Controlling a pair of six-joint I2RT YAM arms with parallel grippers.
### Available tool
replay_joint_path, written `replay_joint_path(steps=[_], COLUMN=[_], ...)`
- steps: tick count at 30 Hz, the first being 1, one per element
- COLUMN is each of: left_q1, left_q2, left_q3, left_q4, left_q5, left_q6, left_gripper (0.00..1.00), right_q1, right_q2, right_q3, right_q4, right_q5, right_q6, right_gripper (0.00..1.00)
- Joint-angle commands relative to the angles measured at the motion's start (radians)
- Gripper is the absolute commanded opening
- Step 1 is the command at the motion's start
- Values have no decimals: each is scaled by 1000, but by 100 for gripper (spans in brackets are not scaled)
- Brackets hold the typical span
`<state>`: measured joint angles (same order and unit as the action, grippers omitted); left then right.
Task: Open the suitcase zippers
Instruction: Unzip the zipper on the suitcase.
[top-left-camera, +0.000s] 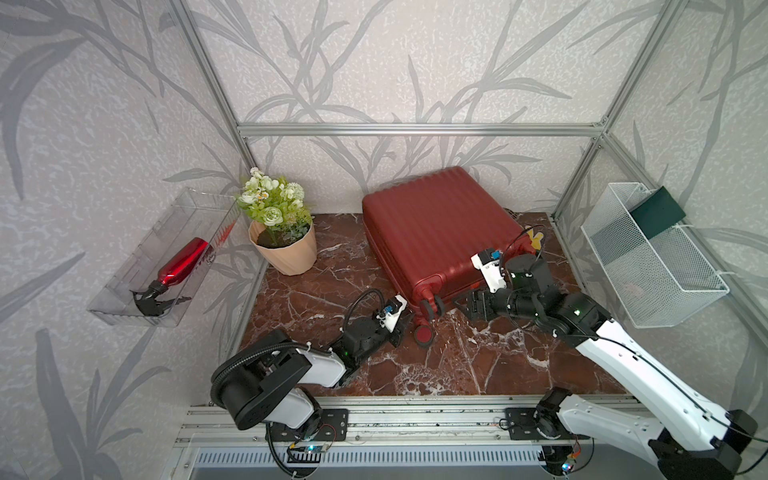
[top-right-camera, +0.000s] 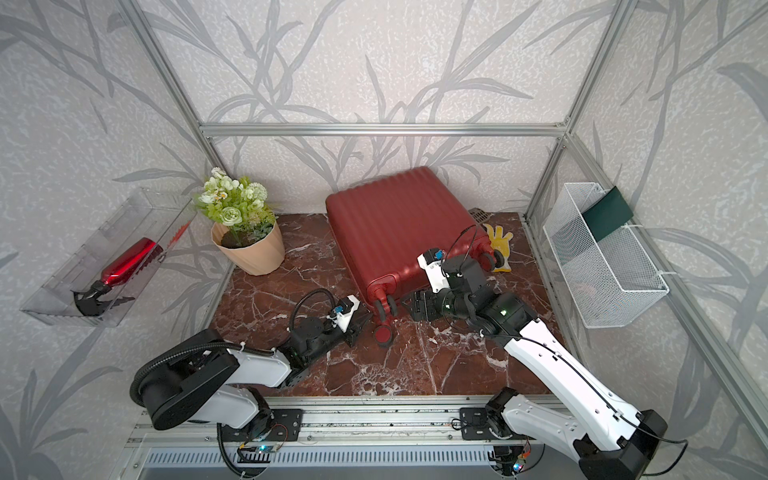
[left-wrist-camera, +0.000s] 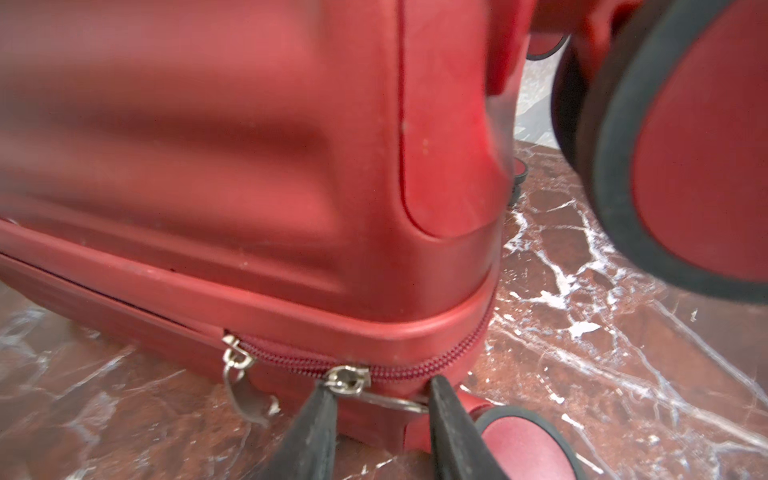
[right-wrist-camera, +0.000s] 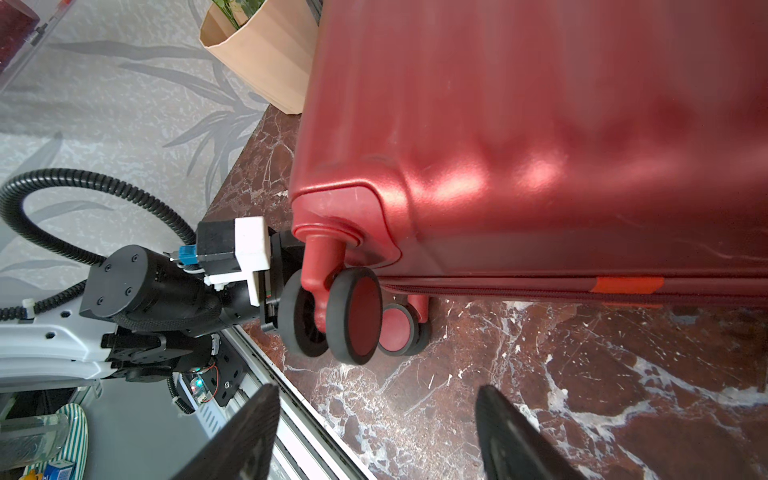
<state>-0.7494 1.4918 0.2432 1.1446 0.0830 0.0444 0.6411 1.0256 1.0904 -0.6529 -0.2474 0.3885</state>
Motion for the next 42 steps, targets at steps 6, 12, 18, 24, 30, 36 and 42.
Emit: replay_joint_path(steps=[6, 12, 18, 24, 30, 36, 42], left_q1=[22, 28, 28, 27, 27, 25, 18], left_q2=[113, 130, 134, 158, 198, 210, 212], left_q3=[94, 132, 162, 186, 231, 248, 259], left_q4=[99, 104, 80, 76, 77, 89, 86], left_q5=[42, 34, 35, 92, 136, 166, 190], left_q6=[33, 3, -20, -28, -24, -40, -38], left_gripper=[17, 31, 46, 41, 22, 0, 0], right_q1=[-4, -4, -4, -4, -4, -4, -16], right_q2=[-24, -39, -55, -62, -73, -76, -40], right_q3=[-18, -36, -48, -48, -50, -56, -19], right_q4=[-17, -27, -35, -43, -55, -60, -97], right_q5=[3, 19, 31, 33, 48, 63, 143], right_q6=[-24, -32, -36, -38, -47, -51, -37], right_gripper=[75, 75, 75, 75, 75, 75, 77])
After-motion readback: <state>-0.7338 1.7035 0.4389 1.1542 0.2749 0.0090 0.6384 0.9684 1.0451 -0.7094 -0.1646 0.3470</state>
